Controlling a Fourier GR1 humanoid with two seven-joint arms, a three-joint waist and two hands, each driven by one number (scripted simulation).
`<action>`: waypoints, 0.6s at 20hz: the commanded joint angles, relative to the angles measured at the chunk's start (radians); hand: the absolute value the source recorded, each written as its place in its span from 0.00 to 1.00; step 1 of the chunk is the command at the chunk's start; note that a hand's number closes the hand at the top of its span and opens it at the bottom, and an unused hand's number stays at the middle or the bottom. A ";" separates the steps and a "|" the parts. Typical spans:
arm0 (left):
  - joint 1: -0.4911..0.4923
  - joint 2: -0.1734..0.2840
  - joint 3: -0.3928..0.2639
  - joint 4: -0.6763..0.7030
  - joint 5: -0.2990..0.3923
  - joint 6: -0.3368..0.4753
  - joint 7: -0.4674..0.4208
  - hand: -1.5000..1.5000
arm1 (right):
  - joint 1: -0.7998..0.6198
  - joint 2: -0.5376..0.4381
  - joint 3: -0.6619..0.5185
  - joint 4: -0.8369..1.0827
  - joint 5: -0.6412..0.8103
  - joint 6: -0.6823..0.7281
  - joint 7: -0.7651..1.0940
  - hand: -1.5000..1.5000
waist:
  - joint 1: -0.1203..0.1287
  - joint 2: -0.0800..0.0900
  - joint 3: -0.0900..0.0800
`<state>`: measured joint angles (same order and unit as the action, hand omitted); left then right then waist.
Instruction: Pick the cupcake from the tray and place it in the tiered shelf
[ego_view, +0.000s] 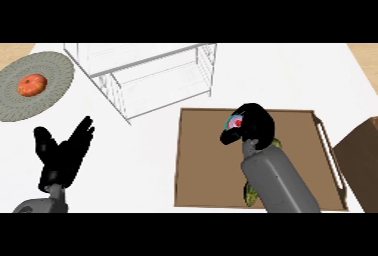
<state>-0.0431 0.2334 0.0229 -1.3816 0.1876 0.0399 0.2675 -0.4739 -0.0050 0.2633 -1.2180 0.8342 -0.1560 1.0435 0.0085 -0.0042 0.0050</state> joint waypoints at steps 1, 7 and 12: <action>-0.032 0.013 -0.010 -0.002 0.000 -0.006 0.071 0.50 | -0.052 0.005 0.196 -0.034 -0.103 0.051 -0.059 1.00 | 0.027 0.005 -0.004; -0.074 -0.031 -0.071 0.020 -0.026 -0.019 0.050 0.50 | -0.150 0.005 0.545 -0.098 -0.284 0.162 -0.324 1.00 | 0.119 0.020 -0.003; -0.021 -0.033 -0.048 0.045 -0.023 -0.015 0.014 0.50 | -0.312 0.005 0.665 -0.306 -0.373 0.023 -0.195 1.00 | 0.054 0.002 -0.006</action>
<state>-0.0942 0.2160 -0.0173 -1.3622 0.1695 0.0237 0.2920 -0.6820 0.0000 0.8224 -1.4167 0.5197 -0.0615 0.8033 0.0817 0.0022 0.0043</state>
